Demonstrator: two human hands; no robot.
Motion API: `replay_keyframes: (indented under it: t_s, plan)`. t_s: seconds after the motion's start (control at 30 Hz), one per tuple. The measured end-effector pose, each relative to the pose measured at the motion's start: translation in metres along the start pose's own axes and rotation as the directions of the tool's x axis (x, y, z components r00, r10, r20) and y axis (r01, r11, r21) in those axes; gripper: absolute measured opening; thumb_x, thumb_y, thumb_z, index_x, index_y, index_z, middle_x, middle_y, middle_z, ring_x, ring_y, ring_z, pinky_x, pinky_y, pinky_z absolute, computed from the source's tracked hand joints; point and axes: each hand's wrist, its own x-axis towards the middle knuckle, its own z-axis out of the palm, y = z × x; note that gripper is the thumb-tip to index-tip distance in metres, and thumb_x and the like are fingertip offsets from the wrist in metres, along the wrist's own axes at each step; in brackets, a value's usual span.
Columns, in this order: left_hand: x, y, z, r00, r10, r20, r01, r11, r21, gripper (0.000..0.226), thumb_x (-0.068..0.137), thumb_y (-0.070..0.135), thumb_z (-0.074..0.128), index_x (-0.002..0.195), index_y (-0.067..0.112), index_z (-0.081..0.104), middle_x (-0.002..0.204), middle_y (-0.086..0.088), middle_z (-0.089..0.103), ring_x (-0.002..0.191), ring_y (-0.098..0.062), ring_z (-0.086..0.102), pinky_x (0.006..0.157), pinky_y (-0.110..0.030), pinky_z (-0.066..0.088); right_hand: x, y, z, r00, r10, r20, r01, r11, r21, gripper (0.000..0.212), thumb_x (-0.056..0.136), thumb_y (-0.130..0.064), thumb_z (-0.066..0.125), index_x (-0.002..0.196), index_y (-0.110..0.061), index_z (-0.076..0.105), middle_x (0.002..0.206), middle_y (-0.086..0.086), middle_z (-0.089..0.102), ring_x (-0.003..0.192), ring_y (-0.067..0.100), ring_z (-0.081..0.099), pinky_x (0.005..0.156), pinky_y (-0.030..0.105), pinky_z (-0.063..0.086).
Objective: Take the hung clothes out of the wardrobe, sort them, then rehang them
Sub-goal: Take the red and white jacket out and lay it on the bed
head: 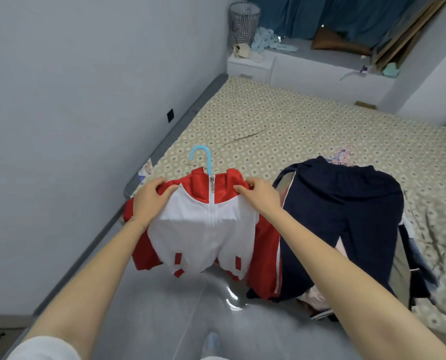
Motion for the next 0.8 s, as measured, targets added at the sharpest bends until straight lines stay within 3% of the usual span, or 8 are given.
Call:
replay_keyframes:
  t_s: [0.1, 0.33, 0.8]
  plan:
    - [0.024, -0.023, -0.020, 1.000, 0.005, -0.008, -0.005, 1.000, 0.013, 0.031, 0.088, 0.051, 0.064, 0.084, 0.021, 0.065, 0.083, 0.006, 0.068, 0.082, -0.015, 0.061, 0.079, -0.039, 0.050, 0.013, -0.024, 0.019, 1.000, 0.015, -0.014, -0.014, 0.999, 0.029, 0.046, 0.089, -0.049, 0.061, 0.059, -0.021, 0.038, 0.056, -0.007, 0.043, 0.054, 0.009, 0.042, 0.052, 0.030, 0.026]
    - [0.065, -0.039, -0.033, 0.999, 0.040, -0.028, -0.040, 0.999, 0.010, 0.020, 0.091, 0.038, 0.069, 0.090, 0.018, 0.070, 0.088, 0.004, 0.070, 0.084, -0.016, 0.061, 0.080, -0.034, 0.048, 0.050, -0.052, 0.037, 0.999, -0.004, -0.033, 0.006, 0.999, 0.054, 0.050, 0.090, -0.047, 0.061, 0.057, -0.023, 0.032, 0.055, -0.006, 0.039, 0.052, 0.008, 0.038, 0.051, 0.029, 0.023]
    - [0.205, -0.028, 0.053, 0.998, 0.009, 0.064, -0.008, 1.000, -0.021, 0.025, 0.090, 0.046, 0.065, 0.083, 0.023, 0.066, 0.082, 0.007, 0.067, 0.082, -0.014, 0.060, 0.078, -0.036, 0.049, 0.193, -0.002, 0.019, 0.996, 0.046, -0.080, -0.044, 0.999, 0.022, 0.044, 0.090, -0.052, 0.059, 0.062, -0.021, 0.042, 0.062, -0.007, 0.046, 0.059, 0.011, 0.045, 0.052, 0.030, 0.028]
